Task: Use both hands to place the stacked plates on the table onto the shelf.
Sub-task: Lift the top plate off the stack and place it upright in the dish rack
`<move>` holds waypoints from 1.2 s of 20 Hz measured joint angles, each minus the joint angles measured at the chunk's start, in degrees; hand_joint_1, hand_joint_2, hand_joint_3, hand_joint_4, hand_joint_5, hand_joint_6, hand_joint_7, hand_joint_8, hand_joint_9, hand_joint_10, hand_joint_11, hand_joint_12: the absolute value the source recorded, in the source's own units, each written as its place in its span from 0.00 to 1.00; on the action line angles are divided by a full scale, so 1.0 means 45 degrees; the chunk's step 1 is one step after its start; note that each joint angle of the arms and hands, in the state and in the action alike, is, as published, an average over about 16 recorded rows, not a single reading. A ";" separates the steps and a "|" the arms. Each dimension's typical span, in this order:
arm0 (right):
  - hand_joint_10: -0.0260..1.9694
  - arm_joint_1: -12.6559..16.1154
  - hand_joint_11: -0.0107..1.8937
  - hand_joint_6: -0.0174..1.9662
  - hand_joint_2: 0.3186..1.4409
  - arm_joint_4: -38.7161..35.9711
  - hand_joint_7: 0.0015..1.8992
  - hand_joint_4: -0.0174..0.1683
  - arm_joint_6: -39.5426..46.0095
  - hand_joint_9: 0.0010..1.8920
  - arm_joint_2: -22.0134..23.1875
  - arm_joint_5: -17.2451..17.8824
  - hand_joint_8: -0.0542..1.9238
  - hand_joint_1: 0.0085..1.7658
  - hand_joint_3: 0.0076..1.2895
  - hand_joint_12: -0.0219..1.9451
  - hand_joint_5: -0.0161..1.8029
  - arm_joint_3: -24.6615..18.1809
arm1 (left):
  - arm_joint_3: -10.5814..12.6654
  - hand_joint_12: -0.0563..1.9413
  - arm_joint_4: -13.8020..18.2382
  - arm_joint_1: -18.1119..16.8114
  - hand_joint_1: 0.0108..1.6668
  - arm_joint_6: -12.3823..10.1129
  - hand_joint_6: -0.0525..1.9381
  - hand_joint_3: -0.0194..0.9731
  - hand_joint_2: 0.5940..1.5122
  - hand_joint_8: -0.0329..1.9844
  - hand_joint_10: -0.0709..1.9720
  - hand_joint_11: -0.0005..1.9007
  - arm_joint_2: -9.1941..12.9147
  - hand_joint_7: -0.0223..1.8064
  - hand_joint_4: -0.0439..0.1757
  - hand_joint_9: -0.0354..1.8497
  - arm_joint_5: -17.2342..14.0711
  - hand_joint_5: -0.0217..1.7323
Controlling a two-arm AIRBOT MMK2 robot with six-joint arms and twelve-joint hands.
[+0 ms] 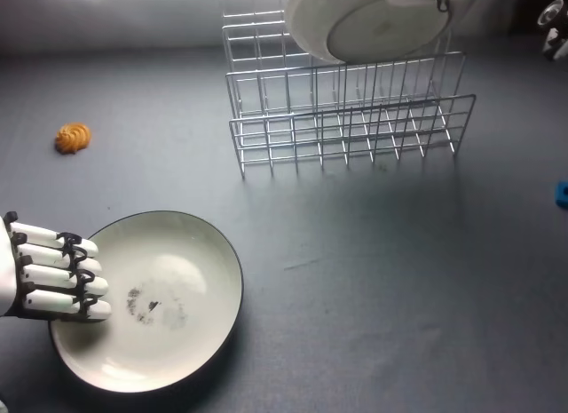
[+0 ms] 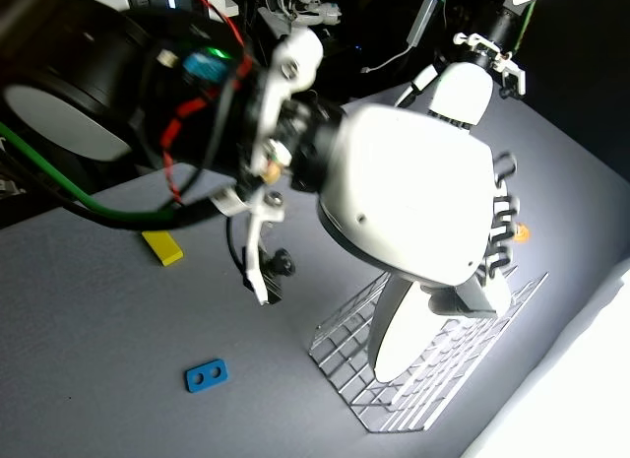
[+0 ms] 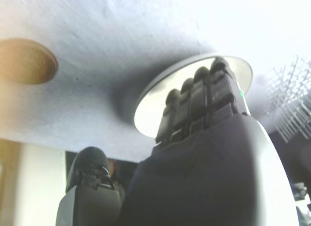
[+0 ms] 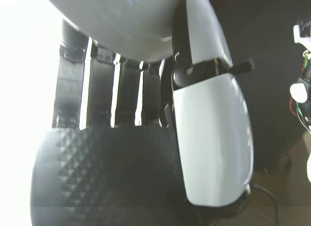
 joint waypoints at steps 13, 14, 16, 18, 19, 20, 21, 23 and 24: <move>0.54 -0.0803 0.38 0.51 0.70 0.1586 0.51 0.06 -0.0418 0.51 -0.0576 0.0672 0.64 0.69 0.00 0.77 0.46 0.0394 | -0.0638 0.02 -0.0548 0.0782 0.00 -0.2424 0.02 0.03 0.60 0.02 0.04 0.01 0.0173 0.02 0.17 0.03 0.1327 0.01; 0.54 -0.0833 0.38 0.51 0.70 0.1653 0.51 0.06 -0.0440 0.51 -0.0580 0.0709 0.63 0.69 0.00 0.77 0.46 0.0414 | -0.0665 0.02 -0.0582 0.0817 0.00 -0.2507 0.02 0.03 0.61 0.02 0.04 0.01 0.0187 0.02 0.17 0.03 0.1370 0.01; 0.55 -0.0849 0.38 0.50 0.70 0.1768 0.51 0.06 -0.0480 0.51 -0.0581 0.0736 0.63 0.69 0.00 0.78 0.46 0.0458 | -0.0712 0.02 -0.0649 0.0879 0.00 -0.2630 0.02 0.03 0.61 0.02 0.04 0.01 0.0211 0.02 0.17 0.03 0.1429 0.01; 0.54 -0.0809 0.38 0.50 0.70 0.1878 0.51 0.06 -0.0524 0.51 -0.0581 0.0668 0.62 0.69 0.00 0.78 0.46 0.0506 | -0.0751 0.02 -0.0718 0.0928 0.00 -0.2708 0.02 0.03 0.61 0.02 0.04 0.01 0.0231 0.02 0.17 0.03 0.1468 0.01; 0.54 -0.0770 0.38 0.50 0.70 0.1932 0.51 0.06 -0.0546 0.51 -0.0581 0.0599 0.62 0.69 0.00 0.78 0.46 0.0532 | -0.0770 0.02 -0.0751 0.0947 0.00 -0.2719 0.02 0.03 0.61 0.02 0.04 0.01 0.0240 0.02 0.17 0.03 0.1485 0.01; 0.54 -0.0720 0.38 0.50 0.70 0.1978 0.51 0.06 -0.0564 0.52 -0.0584 0.0505 0.62 0.69 0.00 0.78 0.46 0.0564 | -0.0786 0.02 -0.0786 0.0965 0.00 -0.2724 0.02 0.03 0.61 0.02 0.04 0.01 0.0247 0.02 0.17 0.03 0.1500 0.01; 0.55 -0.0656 0.38 0.50 0.70 0.2018 0.51 0.06 -0.0576 0.52 -0.0592 0.0384 0.61 0.69 0.00 0.78 0.47 0.0606 | -0.0800 0.02 -0.0823 0.0985 0.00 -0.2725 0.02 0.03 0.61 0.02 0.04 0.01 0.0251 0.02 0.17 0.03 0.1513 0.01; 0.55 -0.0504 0.39 0.50 0.70 0.2090 0.51 0.06 -0.0592 0.52 -0.0623 0.0092 0.61 0.69 0.00 0.78 0.47 0.0713 | -0.0828 0.02 -0.0892 0.1024 0.00 -0.2726 0.02 0.03 0.61 0.02 0.04 0.01 0.0259 0.02 0.17 0.03 0.1540 0.01; 0.56 -0.0415 0.39 0.49 0.70 0.2126 0.51 0.06 -0.0597 0.52 -0.0647 -0.0082 0.61 0.69 0.00 0.79 0.47 0.0780 | -0.0842 0.02 -0.0919 0.1043 0.00 -0.2727 0.02 0.03 0.61 0.02 0.04 0.01 0.0263 0.02 0.17 0.03 0.1555 0.01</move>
